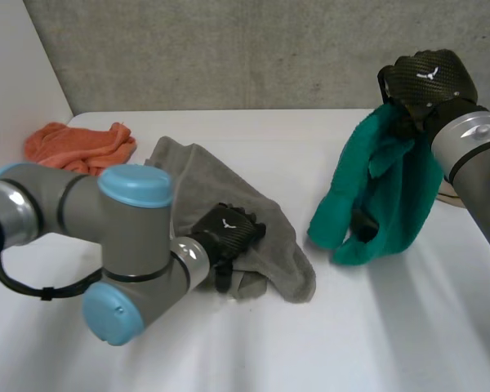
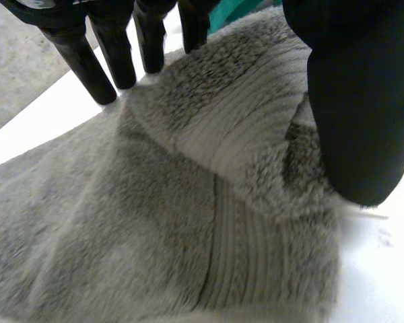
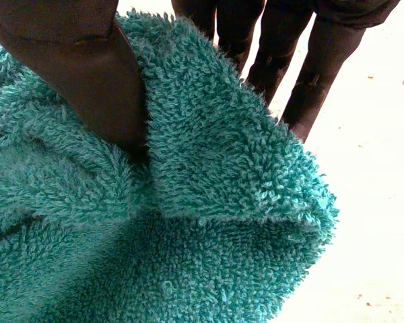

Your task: Fold the laundry.

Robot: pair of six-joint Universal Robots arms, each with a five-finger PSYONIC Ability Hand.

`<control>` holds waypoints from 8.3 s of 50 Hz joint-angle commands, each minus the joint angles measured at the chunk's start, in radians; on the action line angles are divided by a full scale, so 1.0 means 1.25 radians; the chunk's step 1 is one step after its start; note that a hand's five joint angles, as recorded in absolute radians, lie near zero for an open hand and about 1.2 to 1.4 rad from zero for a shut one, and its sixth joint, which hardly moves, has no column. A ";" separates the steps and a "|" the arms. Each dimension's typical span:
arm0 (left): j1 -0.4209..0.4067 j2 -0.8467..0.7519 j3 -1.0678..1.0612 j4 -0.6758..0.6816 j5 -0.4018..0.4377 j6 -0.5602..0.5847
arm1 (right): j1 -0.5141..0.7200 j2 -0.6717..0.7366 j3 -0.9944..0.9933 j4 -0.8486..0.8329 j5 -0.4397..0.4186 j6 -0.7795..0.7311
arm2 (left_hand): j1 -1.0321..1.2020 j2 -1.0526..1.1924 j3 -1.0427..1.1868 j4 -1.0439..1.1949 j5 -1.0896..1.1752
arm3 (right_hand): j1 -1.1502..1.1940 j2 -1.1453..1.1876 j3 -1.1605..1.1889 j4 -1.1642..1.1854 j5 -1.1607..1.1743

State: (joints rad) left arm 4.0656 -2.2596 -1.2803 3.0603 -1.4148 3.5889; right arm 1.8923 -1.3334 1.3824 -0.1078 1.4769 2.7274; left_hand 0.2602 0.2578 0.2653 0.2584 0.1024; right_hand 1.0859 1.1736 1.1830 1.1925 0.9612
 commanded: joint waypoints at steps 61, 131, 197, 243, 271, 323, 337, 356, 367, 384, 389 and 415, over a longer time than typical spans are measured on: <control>0.114 0.074 0.105 -0.096 0.029 -0.320 | 0.182 0.000 -0.021 -0.005 -0.045 -0.059 | -0.069 -0.067 -0.073 -0.067 -0.082 | 0.248 0.178 0.171 0.163 0.208; 0.062 0.075 0.036 -0.234 -0.193 -0.078 | 0.050 0.475 -0.306 0.245 -0.095 -0.368 | 0.270 0.272 0.266 0.271 0.257 | -0.541 -0.612 -0.619 -0.627 -0.581; 0.166 0.184 0.014 -0.082 -0.174 0.041 | -0.045 0.128 0.064 0.036 -0.190 -0.379 | -0.069 -0.067 -0.073 -0.067 -0.082 | -0.492 -0.562 -0.569 -0.577 -0.532; 0.201 -0.168 0.574 -0.392 -0.095 0.122 | -0.080 0.560 -0.474 0.215 -0.318 -0.588 | 0.909 0.911 0.905 0.910 0.895 | 0.248 0.178 0.171 0.163 0.208; 0.283 0.182 -0.014 -0.292 -0.025 0.293 | -0.135 0.319 -0.200 0.532 -0.078 -0.492 | 0.909 0.911 0.905 0.910 0.895 | 0.248 0.178 0.171 0.163 0.208; 0.283 -0.061 0.445 -0.308 -0.122 0.004 | -0.009 0.296 0.102 -0.019 -0.054 0.032 | 0.909 0.911 0.905 0.910 0.895 | -0.346 -0.416 -0.424 -0.432 -0.386; 0.292 -0.069 0.443 -0.304 -0.120 0.009 | 0.010 0.400 -0.026 -0.036 -0.022 -0.013 | 0.909 0.911 0.905 0.910 0.895 | -0.278 -0.348 -0.356 -0.363 -0.318; 0.298 -0.139 0.483 -0.281 -0.109 0.019 | 0.016 0.528 -0.286 -0.038 0.026 -0.102 | 0.909 0.911 0.905 0.910 0.895 | 0.248 0.178 0.171 0.163 0.208; 0.332 -0.127 0.739 0.050 -0.104 0.089 | 0.008 0.538 -0.670 -0.278 0.068 -0.187 | 0.909 0.911 0.905 0.910 0.895 | 0.248 0.178 0.171 0.163 0.208; 0.366 -0.012 0.453 0.395 -0.100 -0.081 | -0.008 0.438 -0.467 -0.558 0.038 -0.018 | 0.909 0.911 0.905 0.910 0.895 | 0.248 0.178 0.171 0.163 0.208; 0.367 -0.018 0.331 0.371 -0.089 -0.081 | -0.007 0.438 -0.378 -0.478 0.008 -0.022 | 0.909 0.911 0.905 0.910 0.895 | 0.248 0.178 0.171 0.163 0.208; 0.359 0.054 -0.003 -0.005 -0.055 0.034 | -0.065 0.365 -0.051 -0.100 -0.065 -0.139 | 0.350 0.352 0.346 0.352 0.337 | 0.248 0.178 0.171 0.163 0.208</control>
State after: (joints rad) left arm 4.4855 -2.2061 -1.3280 3.1095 -1.4767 3.6359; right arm 1.8244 -0.8536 1.2872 -0.2275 1.4078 2.5550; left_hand 0.8042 0.8424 0.8455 0.8424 0.6695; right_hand 1.1198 1.1789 1.1875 1.1919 1.0222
